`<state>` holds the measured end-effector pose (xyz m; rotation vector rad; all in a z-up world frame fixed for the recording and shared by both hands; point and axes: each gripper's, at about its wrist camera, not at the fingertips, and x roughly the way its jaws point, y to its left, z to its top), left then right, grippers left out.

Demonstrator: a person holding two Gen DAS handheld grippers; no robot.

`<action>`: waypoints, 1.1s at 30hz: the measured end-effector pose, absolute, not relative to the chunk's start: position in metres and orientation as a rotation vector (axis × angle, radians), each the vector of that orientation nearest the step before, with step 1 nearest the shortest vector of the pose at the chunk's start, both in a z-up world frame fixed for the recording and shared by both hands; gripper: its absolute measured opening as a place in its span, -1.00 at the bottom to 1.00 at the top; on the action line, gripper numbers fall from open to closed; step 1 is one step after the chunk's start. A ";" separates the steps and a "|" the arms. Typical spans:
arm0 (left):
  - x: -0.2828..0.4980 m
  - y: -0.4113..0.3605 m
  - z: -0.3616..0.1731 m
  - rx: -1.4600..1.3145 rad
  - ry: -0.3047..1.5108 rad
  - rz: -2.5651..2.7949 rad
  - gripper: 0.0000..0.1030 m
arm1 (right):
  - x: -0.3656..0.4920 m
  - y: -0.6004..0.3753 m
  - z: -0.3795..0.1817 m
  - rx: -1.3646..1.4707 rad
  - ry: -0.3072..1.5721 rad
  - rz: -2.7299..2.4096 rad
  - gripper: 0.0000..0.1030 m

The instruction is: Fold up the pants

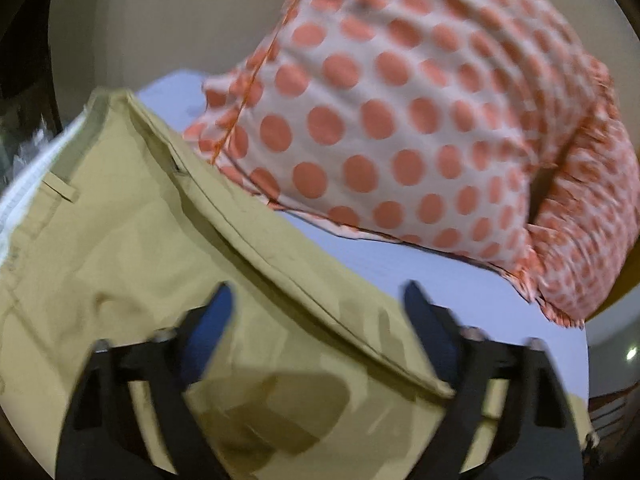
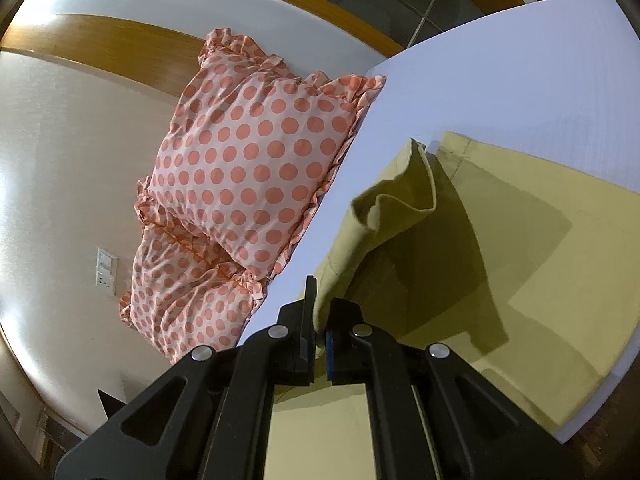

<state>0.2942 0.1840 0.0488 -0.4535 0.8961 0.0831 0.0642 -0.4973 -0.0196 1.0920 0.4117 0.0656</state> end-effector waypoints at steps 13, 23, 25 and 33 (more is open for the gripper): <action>0.080 0.181 0.093 -0.392 0.672 0.019 -0.80 | 0.018 -0.524 0.007 1.046 0.293 -0.018 -0.94; -0.016 0.168 0.018 -0.474 0.736 0.074 -0.80 | 0.008 -0.533 -0.038 1.049 0.412 -0.161 -0.94; -0.020 0.171 0.013 -0.497 0.734 0.065 -0.80 | 0.005 -0.534 -0.041 1.044 0.418 -0.172 -0.94; -0.033 0.171 0.011 -0.489 0.701 0.023 -0.62 | -0.015 -0.537 -0.039 0.968 0.464 -0.310 -0.20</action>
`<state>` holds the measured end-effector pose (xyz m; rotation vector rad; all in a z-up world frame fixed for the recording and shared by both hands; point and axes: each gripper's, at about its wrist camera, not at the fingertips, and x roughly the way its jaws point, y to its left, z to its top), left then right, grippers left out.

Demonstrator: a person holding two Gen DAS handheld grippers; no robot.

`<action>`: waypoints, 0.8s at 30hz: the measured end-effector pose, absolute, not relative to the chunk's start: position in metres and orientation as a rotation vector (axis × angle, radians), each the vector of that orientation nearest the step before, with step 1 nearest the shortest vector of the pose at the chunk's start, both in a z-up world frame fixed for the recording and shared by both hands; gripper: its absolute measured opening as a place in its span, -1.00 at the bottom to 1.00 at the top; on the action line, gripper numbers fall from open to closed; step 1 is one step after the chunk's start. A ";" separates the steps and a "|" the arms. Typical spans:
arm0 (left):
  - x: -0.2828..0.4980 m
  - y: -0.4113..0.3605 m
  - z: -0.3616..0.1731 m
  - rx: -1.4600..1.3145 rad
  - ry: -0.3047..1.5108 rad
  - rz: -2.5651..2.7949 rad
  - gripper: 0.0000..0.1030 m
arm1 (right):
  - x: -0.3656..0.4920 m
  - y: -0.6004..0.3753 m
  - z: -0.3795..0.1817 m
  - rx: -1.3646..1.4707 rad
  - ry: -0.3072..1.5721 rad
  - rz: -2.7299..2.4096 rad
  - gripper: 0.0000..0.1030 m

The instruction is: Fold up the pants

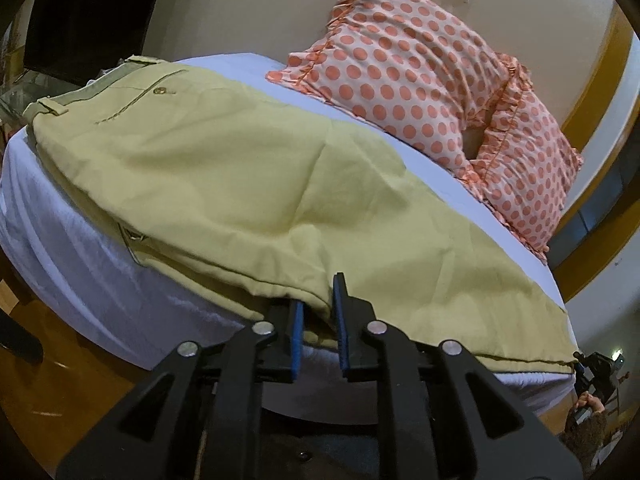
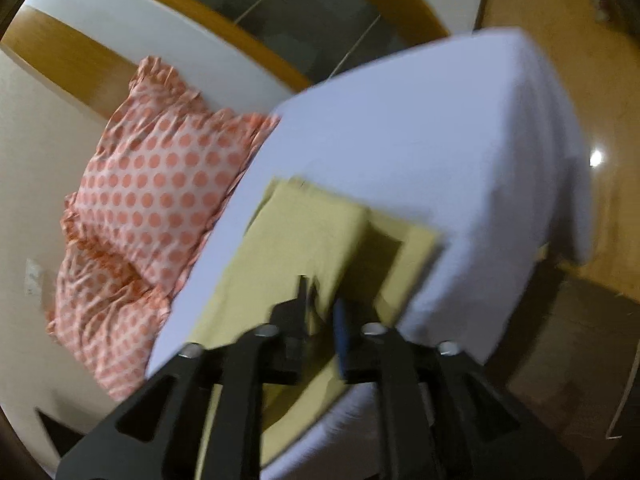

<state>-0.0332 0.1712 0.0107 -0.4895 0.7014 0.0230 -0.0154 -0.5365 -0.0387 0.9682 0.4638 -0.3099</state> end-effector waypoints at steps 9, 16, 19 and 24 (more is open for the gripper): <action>-0.056 0.176 0.020 -0.483 0.623 0.035 0.10 | -0.031 -0.539 -0.032 0.860 0.387 -0.416 0.42; -0.063 0.185 0.024 -0.497 0.584 0.065 0.18 | -0.017 -0.514 -0.039 0.766 0.400 -0.283 -0.09; -0.063 0.188 0.025 -0.504 0.571 0.074 0.21 | -0.013 -0.505 -0.042 0.722 0.403 -0.268 -0.61; -0.066 0.198 0.025 -0.515 0.557 0.105 0.25 | 0.001 -0.488 -0.017 0.689 0.350 -0.179 -0.92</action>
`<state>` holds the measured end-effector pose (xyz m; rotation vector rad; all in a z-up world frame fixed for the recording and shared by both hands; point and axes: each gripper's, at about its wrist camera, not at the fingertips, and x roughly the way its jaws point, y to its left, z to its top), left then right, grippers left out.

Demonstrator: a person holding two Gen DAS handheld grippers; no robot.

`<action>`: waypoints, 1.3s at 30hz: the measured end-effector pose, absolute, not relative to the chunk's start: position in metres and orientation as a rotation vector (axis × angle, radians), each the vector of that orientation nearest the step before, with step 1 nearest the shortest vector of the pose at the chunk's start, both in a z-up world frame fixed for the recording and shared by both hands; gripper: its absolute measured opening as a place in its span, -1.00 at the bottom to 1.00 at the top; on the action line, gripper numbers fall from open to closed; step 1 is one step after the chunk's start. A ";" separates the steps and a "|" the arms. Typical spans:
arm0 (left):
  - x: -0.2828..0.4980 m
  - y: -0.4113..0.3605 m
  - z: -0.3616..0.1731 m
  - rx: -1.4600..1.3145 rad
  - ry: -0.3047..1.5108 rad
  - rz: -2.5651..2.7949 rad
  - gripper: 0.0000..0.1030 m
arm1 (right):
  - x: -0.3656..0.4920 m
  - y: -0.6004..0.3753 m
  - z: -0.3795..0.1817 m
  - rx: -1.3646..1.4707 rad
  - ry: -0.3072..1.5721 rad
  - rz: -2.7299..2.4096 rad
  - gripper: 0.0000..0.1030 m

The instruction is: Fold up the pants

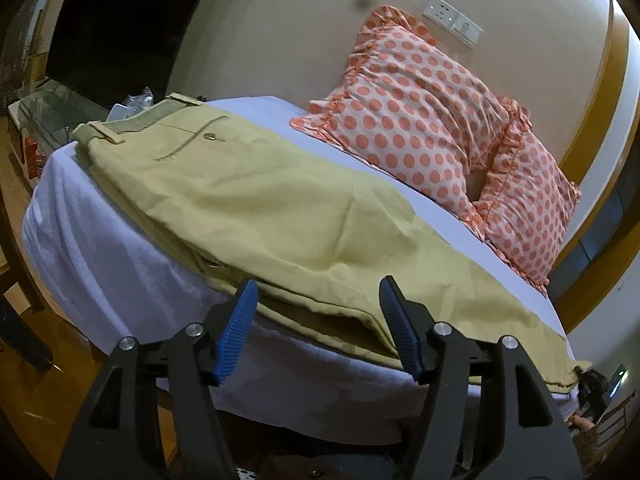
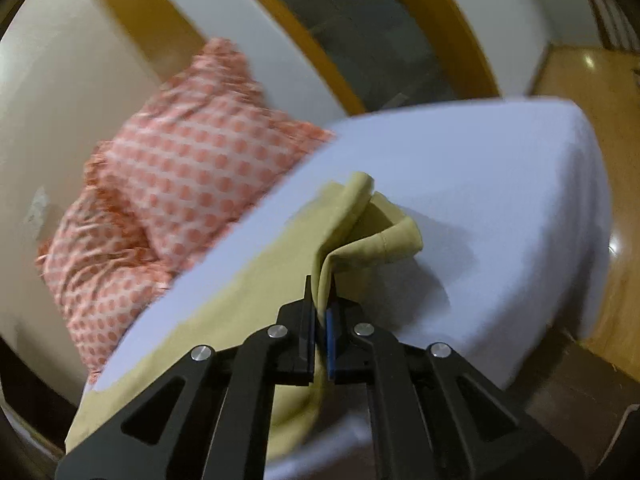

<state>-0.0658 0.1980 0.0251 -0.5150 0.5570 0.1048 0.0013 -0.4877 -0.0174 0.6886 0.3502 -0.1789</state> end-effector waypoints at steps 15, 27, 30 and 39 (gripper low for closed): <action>-0.082 0.186 0.020 -0.401 0.563 0.040 0.58 | 0.076 -0.099 0.019 0.138 0.776 0.827 -0.29; -0.055 0.179 -0.001 -0.437 0.633 -0.064 0.70 | 0.083 -0.164 0.020 0.323 0.722 0.661 0.77; -0.054 0.186 -0.001 -0.495 0.623 -0.074 0.74 | 0.086 -0.161 0.013 0.333 0.737 0.662 0.77; -0.052 0.208 0.001 -0.655 0.595 -0.078 0.84 | 0.086 -0.155 0.006 0.330 0.755 0.674 0.81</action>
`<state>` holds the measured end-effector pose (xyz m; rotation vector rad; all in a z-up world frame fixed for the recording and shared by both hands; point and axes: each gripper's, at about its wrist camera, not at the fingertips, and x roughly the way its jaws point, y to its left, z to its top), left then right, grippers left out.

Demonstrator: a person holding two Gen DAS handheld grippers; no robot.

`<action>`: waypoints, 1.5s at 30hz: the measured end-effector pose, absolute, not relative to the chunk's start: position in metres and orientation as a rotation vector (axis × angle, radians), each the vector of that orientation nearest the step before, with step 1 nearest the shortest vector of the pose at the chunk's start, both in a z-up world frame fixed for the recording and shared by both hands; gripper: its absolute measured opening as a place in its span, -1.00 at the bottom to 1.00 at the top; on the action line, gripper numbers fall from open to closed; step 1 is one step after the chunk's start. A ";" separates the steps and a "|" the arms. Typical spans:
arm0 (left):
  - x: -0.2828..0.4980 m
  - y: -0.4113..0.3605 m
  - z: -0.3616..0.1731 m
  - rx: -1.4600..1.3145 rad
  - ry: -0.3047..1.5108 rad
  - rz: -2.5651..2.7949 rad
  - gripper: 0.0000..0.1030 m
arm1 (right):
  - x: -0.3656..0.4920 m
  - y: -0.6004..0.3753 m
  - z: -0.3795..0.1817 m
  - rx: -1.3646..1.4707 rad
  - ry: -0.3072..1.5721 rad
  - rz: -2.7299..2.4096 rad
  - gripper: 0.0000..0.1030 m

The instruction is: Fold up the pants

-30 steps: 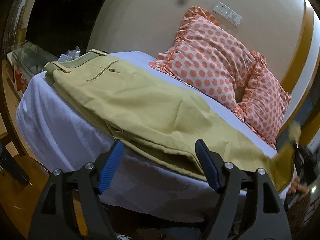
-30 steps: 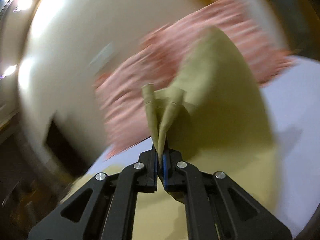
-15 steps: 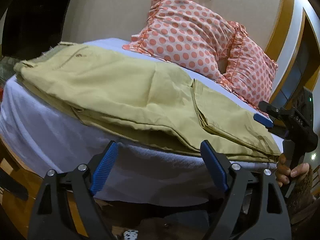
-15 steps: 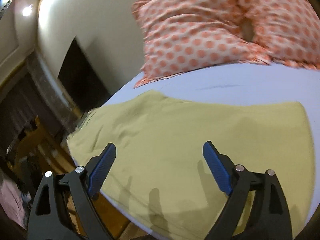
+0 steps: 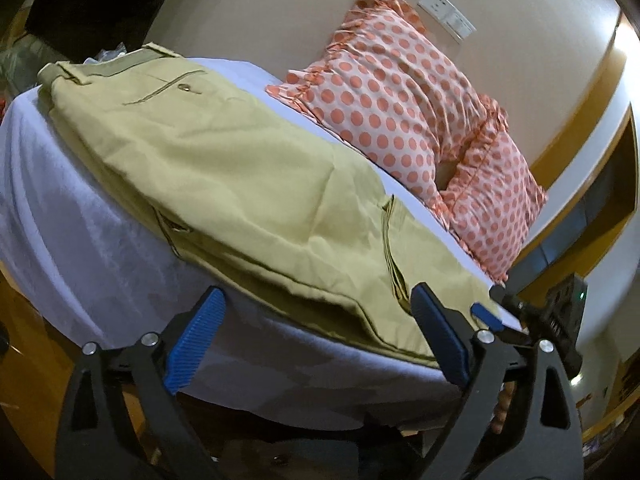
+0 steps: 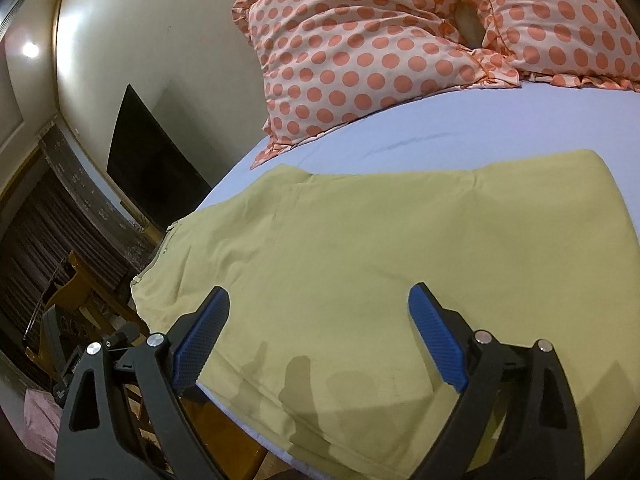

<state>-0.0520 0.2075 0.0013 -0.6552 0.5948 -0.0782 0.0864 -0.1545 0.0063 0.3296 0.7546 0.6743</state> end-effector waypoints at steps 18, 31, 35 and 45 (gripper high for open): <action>-0.037 0.225 0.010 -0.757 0.605 -0.077 0.90 | 0.086 -0.154 0.000 0.343 0.751 0.673 0.84; -0.005 0.322 0.012 -0.859 0.573 0.235 0.59 | 0.087 -0.167 -0.001 0.383 0.717 0.673 0.84; 0.005 0.330 0.014 -0.828 0.623 0.319 -0.42 | 0.087 -0.172 -0.001 0.390 0.704 0.679 0.84; 0.044 0.191 0.119 -0.191 0.552 0.255 -0.77 | 0.085 -0.227 0.009 0.459 0.629 0.581 0.84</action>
